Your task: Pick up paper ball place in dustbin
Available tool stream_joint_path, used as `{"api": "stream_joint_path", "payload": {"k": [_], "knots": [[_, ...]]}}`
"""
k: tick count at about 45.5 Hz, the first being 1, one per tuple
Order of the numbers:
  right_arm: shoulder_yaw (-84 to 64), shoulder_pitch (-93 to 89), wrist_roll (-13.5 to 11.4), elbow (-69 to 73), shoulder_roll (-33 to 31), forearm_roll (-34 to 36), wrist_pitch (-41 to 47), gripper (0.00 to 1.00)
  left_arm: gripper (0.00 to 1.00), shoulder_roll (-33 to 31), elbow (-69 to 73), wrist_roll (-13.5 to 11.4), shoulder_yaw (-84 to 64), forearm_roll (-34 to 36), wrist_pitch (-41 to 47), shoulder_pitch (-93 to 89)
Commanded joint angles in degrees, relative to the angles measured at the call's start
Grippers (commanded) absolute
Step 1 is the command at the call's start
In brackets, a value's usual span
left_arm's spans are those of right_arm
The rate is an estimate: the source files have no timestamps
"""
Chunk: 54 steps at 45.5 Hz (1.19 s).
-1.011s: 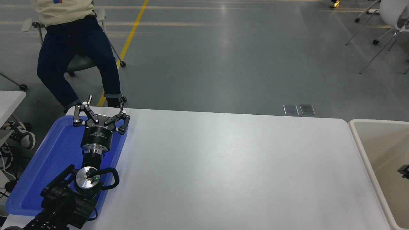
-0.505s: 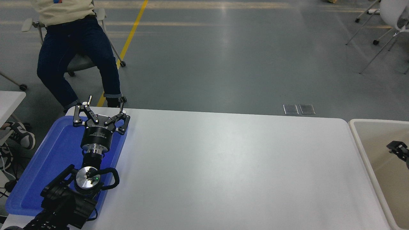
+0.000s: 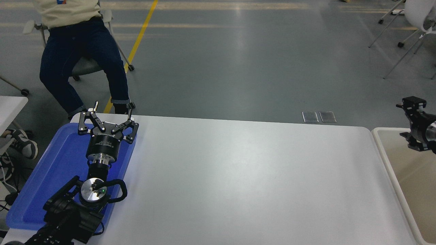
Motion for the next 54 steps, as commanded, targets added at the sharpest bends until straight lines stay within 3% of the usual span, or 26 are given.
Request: {"api": "stream_joint_path", "payload": {"k": [1, 9, 25, 33, 54], "knots": [[21.22, -5.76, 0.08, 9.47, 2.92, 2.29, 0.19, 1.00, 1.00, 0.00, 0.00, 0.00, 0.00, 0.01, 0.09, -0.06], [23.69, -7.26, 0.17, 10.45, 10.21, 10.38, 2.39, 1.00, 1.00, 0.00, 0.00, 0.00, 0.00, 0.01, 0.09, 0.03], [24.21, -10.15, 2.45, 10.18, 21.99, 18.73, 10.65, 1.00, 1.00, 0.00, 0.00, 0.00, 0.00, 0.09, 0.09, 0.03], [24.13, -14.37, 2.54, 9.74, 24.01, 23.31, 16.53, 1.00, 1.00, 0.00, 0.00, 0.00, 0.00, 0.09, 0.00, -0.06], [25.44, -18.33, 2.54, 6.32, 23.66, 25.51, 23.31, 1.00, 1.00, 0.00, 0.00, 0.00, 0.00, 0.09, -0.08, -0.06]]}}
